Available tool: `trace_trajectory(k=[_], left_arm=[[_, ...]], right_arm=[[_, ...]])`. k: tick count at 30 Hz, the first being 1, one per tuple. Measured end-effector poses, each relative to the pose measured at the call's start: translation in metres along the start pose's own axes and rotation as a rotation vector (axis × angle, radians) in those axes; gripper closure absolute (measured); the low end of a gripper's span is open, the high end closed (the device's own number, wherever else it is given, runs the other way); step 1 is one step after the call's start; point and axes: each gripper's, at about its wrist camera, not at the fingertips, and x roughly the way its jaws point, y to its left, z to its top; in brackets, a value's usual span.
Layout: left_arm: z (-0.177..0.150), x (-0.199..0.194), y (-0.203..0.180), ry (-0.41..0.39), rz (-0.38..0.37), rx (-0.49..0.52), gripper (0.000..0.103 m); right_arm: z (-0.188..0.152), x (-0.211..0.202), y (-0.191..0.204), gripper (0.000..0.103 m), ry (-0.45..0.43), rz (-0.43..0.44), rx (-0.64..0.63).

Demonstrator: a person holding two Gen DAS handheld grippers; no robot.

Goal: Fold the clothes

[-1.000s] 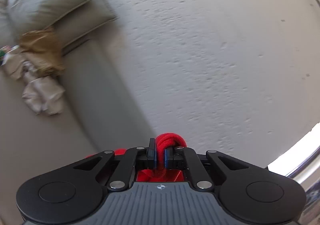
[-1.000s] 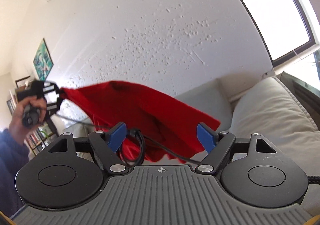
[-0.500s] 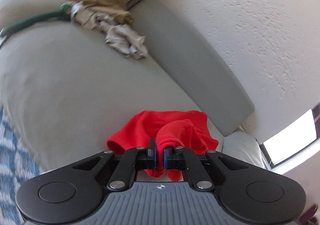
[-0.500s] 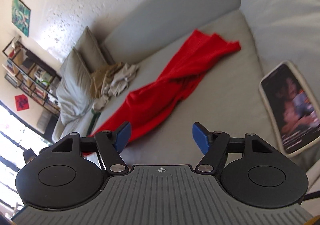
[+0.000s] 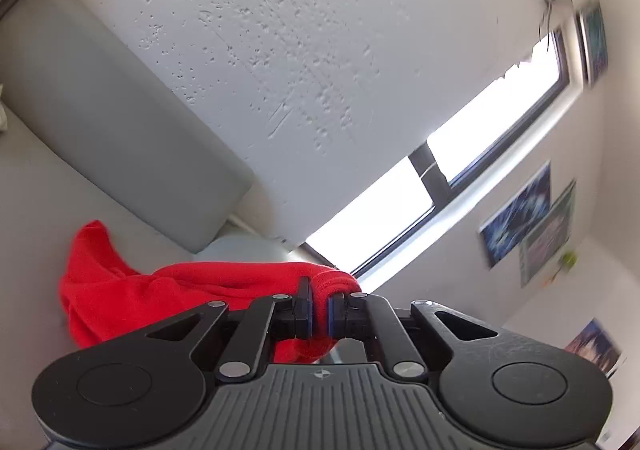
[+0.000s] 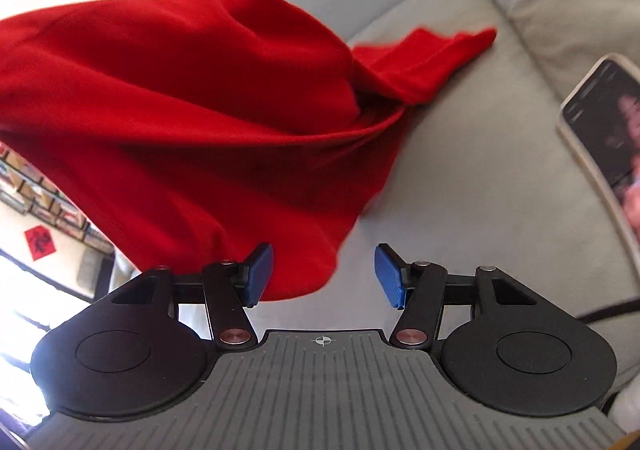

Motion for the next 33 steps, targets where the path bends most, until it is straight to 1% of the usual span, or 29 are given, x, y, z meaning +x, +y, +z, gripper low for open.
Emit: trace_trajectory(k=[1,3,5,6,8,11,12,13,14,16,18,20,22,23,26,28,29,32,33], left_arm=[[-0.001,-0.005,0.006,-0.035,-0.004,-0.054,0.098],[-0.01,-0.025,0.034,-0.088,0.115,-0.138,0.098],[-0.025,-0.045,0.077,-0.094,0.305,-0.201,0.098],[-0.034,-0.055,0.099,-0.088,0.408,-0.225,0.098],[-0.058,-0.074,0.138,-0.06,0.607,-0.267,0.098],[-0.091,-0.096,0.168,-0.001,0.752,-0.317,0.098],[-0.098,-0.098,0.166,0.011,0.773,-0.294,0.096],[-0.103,-0.1,0.164,0.023,0.794,-0.264,0.084],[-0.105,-0.099,0.158,0.039,0.813,-0.216,0.068],[-0.105,-0.097,0.145,0.064,0.843,-0.106,0.059],[-0.102,-0.096,0.123,0.071,0.872,0.04,0.055],[-0.101,-0.092,0.105,0.09,0.899,0.183,0.042],[-0.1,-0.087,0.093,0.116,0.917,0.295,0.041],[-0.101,-0.086,0.089,0.123,0.913,0.35,0.041],[-0.109,-0.079,0.082,0.148,0.858,0.509,0.039],[-0.12,-0.065,0.08,0.213,0.825,0.629,0.039],[-0.125,-0.059,0.079,0.251,0.81,0.694,0.04],[-0.152,-0.042,0.08,0.422,0.781,0.962,0.042],[-0.159,-0.042,0.08,0.455,0.78,1.037,0.043]], right_arm=[[0.001,-0.016,-0.001,0.043,-0.035,-0.03,-0.022],[0.003,-0.047,-0.005,0.041,-0.091,-0.078,-0.056],[0.003,-0.077,-0.012,0.04,-0.133,-0.101,-0.057],[0.0,-0.088,-0.016,0.037,-0.153,-0.111,-0.054],[-0.007,-0.109,-0.024,0.035,-0.188,-0.13,-0.045],[-0.013,-0.117,-0.043,0.035,-0.168,-0.151,0.008],[-0.014,-0.119,-0.049,0.035,-0.158,-0.156,0.027],[-0.013,-0.118,-0.054,0.035,-0.136,-0.151,0.052],[-0.013,-0.113,-0.057,0.035,-0.115,-0.146,0.072],[-0.013,-0.105,-0.06,0.035,-0.081,-0.13,0.09],[-0.015,-0.094,-0.06,0.035,-0.044,-0.117,0.086],[-0.019,-0.082,-0.058,0.033,-0.006,-0.108,0.073],[-0.024,-0.076,-0.057,0.032,0.022,-0.101,0.064],[-0.026,-0.073,-0.056,0.032,0.034,-0.101,0.061],[-0.028,-0.068,-0.053,0.032,0.048,-0.102,0.042],[-0.028,-0.063,-0.048,0.032,0.052,-0.104,0.002],[-0.029,-0.06,-0.046,0.034,0.055,-0.104,-0.017],[-0.031,-0.052,-0.04,0.035,0.087,-0.084,-0.045],[-0.032,-0.05,-0.039,0.035,0.096,-0.079,-0.042]])
